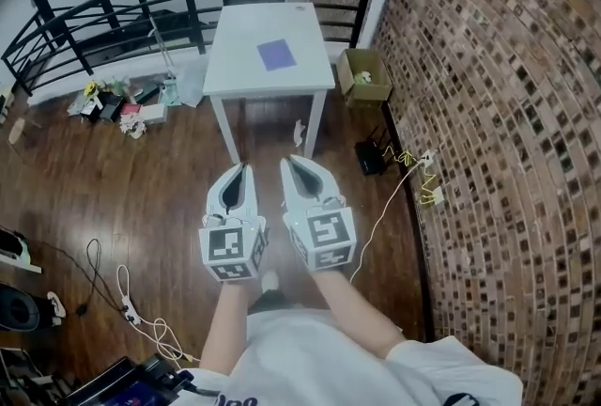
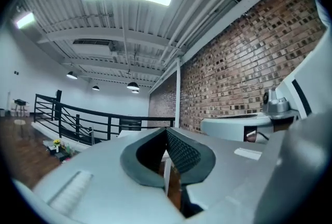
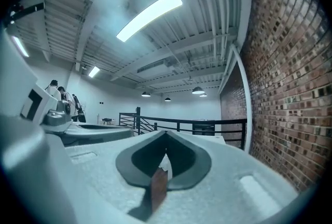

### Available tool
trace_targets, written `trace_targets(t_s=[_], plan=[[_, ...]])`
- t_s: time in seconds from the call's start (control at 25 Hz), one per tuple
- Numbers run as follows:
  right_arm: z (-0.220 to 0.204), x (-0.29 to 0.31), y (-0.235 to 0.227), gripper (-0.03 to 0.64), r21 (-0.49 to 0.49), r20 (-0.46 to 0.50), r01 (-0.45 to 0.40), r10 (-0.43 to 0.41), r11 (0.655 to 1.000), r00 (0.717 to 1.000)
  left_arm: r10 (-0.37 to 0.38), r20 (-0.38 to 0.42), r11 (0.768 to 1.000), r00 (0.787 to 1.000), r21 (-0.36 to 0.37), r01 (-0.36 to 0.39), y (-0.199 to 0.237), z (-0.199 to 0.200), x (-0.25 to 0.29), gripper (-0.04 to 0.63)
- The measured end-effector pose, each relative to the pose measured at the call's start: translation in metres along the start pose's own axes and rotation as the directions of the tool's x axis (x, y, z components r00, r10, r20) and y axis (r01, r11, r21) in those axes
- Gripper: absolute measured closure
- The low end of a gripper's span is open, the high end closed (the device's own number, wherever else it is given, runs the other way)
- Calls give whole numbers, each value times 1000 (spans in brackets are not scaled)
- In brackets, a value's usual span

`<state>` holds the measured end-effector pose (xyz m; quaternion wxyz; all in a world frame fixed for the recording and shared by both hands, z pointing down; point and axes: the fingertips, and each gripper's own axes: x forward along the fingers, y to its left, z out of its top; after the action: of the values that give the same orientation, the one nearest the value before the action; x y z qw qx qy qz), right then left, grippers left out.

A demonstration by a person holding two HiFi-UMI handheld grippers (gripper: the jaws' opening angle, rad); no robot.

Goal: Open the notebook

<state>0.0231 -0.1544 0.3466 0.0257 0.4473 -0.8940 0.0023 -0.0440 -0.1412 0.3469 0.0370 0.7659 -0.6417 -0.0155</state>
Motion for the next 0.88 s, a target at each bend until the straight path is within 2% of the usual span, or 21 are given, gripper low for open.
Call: trace_targets(t_s=[0.12, 0.24, 0.44, 0.56, 0.72, 0.88], plan=[[12, 40, 3, 626, 3, 22, -2, 2, 1000, 1000, -27, 45, 999, 999, 20, 26, 21, 20, 26, 580], [24, 76, 6, 626, -13, 38, 11, -11, 1000, 999, -2, 62, 1000, 998, 28, 0, 57, 27, 45, 580], [14, 113, 5, 626, -12, -6, 33, -34, 999, 999, 41, 55, 998, 998, -56, -38, 106, 32, 68, 580], [14, 132, 1, 626, -14, -11, 45, -45, 999, 999, 48, 76, 999, 996, -19, -47, 121, 43, 86, 580], [9, 157, -12, 626, -12, -24, 62, -63, 998, 998, 42, 40, 998, 998, 48, -44, 133, 18, 117, 581], [4, 185, -35, 626, -8, -28, 73, -73, 997, 997, 43, 19, 999, 999, 28, -44, 140, 15, 153, 581]])
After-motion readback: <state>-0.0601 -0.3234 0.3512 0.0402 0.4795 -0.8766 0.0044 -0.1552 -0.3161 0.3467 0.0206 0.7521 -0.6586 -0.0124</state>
